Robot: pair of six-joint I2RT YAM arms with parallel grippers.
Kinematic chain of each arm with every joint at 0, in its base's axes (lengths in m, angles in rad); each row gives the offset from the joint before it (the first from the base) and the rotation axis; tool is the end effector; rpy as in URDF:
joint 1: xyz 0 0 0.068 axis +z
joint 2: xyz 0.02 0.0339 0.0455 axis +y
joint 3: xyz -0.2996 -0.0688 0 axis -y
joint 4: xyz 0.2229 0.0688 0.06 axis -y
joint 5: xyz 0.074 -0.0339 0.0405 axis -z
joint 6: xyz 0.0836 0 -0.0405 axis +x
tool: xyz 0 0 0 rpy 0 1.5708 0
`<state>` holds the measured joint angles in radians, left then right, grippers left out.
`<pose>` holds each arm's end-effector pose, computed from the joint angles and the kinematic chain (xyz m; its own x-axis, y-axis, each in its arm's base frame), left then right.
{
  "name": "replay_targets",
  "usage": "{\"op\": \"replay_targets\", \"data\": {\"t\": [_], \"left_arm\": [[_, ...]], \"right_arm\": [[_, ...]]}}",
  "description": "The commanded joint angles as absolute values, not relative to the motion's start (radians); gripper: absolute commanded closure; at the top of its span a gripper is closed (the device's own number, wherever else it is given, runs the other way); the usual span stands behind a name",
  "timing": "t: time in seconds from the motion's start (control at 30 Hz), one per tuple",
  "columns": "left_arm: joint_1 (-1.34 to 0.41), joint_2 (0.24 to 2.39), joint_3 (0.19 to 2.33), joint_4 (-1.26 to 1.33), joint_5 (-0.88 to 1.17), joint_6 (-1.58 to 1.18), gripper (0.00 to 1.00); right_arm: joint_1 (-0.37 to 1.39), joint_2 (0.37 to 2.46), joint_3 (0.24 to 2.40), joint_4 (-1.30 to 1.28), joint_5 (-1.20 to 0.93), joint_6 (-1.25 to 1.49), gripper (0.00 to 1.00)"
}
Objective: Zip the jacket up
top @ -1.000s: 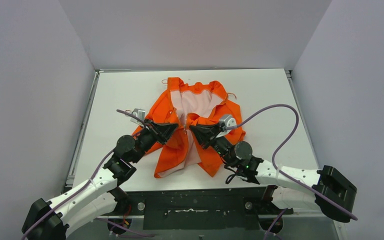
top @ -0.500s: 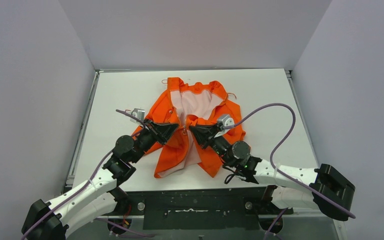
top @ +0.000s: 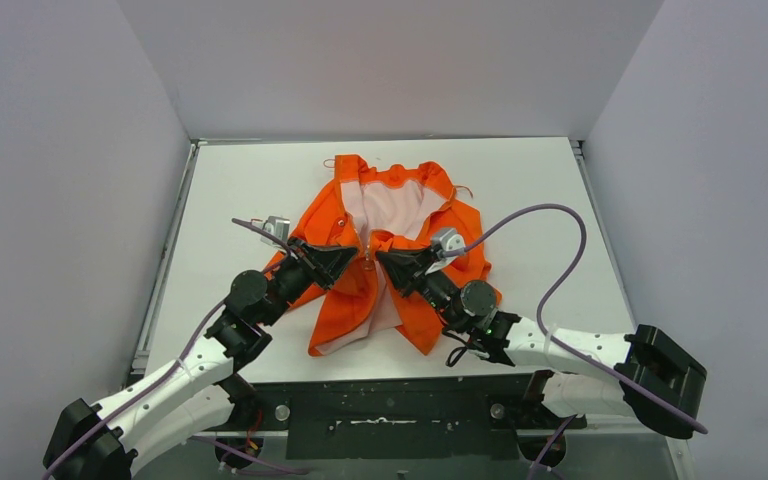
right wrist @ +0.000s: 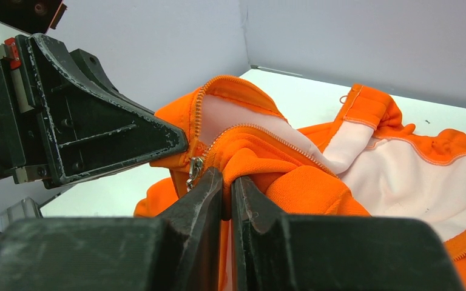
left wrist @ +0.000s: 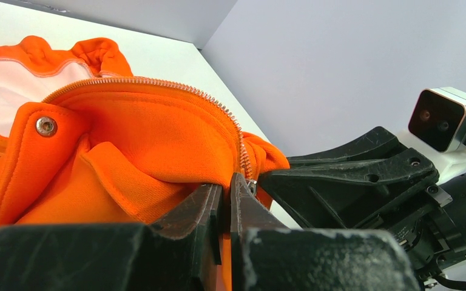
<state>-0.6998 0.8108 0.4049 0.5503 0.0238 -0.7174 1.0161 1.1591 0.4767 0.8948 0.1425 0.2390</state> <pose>0.1502 -0.1291 0.3205 -0.3522 -0.5626 -0.7479 0.5711 0.5039 -0.6480 0.1492 0.2183 0.3271 -0.0740 0.3255 -0.9427 -0.7728 0.5788 0.2605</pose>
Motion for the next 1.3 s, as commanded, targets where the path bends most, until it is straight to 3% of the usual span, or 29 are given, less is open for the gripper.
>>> {"op": "replay_targets", "data": {"t": [0.0,1.27], "left_arm": [[-0.706,0.799,0.459,0.647,0.04,-0.707,1.0],[-0.708,0.812,0.458,0.638,0.033,-0.696,1.0]], "right_arm": [[1.023,1.161,0.532,0.974,0.151,0.236,1.0],[1.036,1.194,0.578,0.981,0.175,0.254,1.0]]}}
